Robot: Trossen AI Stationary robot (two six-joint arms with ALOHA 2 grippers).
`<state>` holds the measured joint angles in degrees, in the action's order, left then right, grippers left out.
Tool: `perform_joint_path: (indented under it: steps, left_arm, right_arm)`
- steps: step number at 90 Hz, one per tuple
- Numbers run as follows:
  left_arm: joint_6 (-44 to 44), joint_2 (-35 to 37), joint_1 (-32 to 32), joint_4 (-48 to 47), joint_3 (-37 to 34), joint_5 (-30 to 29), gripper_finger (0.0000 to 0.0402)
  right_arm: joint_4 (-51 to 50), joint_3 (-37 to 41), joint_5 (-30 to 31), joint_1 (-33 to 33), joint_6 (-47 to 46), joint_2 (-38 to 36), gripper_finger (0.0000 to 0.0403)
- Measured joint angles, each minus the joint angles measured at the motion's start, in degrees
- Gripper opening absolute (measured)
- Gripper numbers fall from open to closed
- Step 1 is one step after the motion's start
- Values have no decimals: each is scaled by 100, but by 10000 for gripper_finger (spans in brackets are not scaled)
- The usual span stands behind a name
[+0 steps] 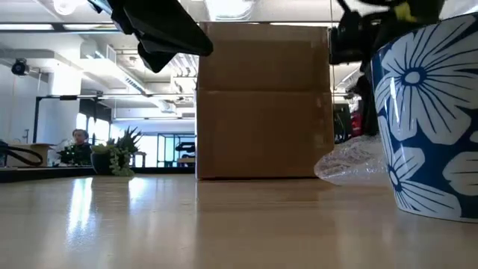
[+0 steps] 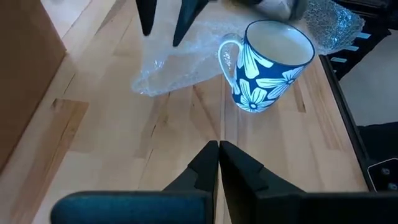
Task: Wrap mug
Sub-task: Prepare the bubble wrap
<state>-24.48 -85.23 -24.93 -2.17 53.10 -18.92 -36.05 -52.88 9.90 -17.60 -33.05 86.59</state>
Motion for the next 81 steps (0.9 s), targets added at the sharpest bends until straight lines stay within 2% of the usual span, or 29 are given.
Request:
perform_joint_path:
  steps: [8, 15, 30, 34, 65, 74, 81]
  left_arm:
    - [1, 0, 0, 0, 0, 0, 1]
    - [-1, 0, 0, -2, 0, 0, 1]
    - [-1, 0, -2, 0, 0, 0, 1]
    - [-1, 0, 0, 0, 0, 0, 1]
    - [-1, 0, -2, 2, 0, 0, 1]
    - [-1, 0, -2, 3, 0, 0, 1]
    - [-47, 0, 0, 5, 0, 0, 1]
  right_arm:
    - [108, -26, -236, 1, 174, 232, 173]
    - [100, -101, -376, 1, 423, 445, 146]
    - [47, -442, -513, 4, 1087, 736, 29]
    - [22, -575, -539, 14, 1337, 751, 13]
    - [-554, -2243, -191, 215, 2851, 675, 1]
    - [-559, -2572, -189, 278, 2904, 675, 2]
    - [-647, -2649, -194, 290, 2610, 673, 4]
